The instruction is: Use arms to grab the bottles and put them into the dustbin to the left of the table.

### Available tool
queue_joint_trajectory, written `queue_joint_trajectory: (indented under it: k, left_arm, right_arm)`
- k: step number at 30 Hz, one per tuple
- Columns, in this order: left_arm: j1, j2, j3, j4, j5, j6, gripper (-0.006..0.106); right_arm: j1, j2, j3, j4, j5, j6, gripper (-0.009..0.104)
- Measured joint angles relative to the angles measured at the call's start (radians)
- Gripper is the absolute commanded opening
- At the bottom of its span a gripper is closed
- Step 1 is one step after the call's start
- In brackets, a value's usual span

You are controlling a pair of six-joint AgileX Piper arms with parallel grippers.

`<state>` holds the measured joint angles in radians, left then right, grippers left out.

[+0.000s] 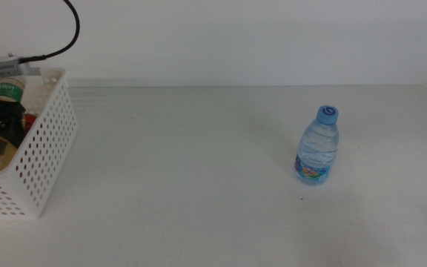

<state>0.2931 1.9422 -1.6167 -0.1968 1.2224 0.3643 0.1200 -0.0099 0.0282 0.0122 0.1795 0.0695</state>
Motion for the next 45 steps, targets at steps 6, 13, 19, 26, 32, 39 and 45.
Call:
queue_joint_trajectory:
  k: [6,13,19,26,32,39,45]
  left_arm:
    - [0.000,0.019,0.004,0.004,-0.005,0.000,0.015]
    - [0.000,0.033,0.005,0.004,-0.007,0.002,0.058]
    - [0.000,0.031,0.005,0.002,-0.005,0.032,0.090]
    - [-0.006,-0.010,-0.005,-0.015,-0.024,0.037,0.090]
    - [-0.072,-0.165,0.008,-0.015,-0.143,0.037,0.090]
    - [-0.209,-0.420,0.162,-0.042,-0.351,0.076,0.090]
    - [-0.319,-0.609,0.333,-0.097,-0.512,0.107,0.090]
  right_arm:
    - [0.000,0.000,0.000,0.000,0.000,0.000,0.072]
    - [0.000,0.000,0.000,0.000,0.000,0.000,0.072]
    - [0.000,0.000,0.000,0.000,0.000,0.000,0.072]
    - [0.000,0.000,0.000,0.000,0.000,0.000,0.072]
    - [0.000,0.000,0.000,0.000,0.000,0.000,0.072]
    - [0.000,0.000,0.000,0.000,0.000,0.000,0.072]
    - [0.000,0.000,0.000,0.000,0.000,0.000,0.072]
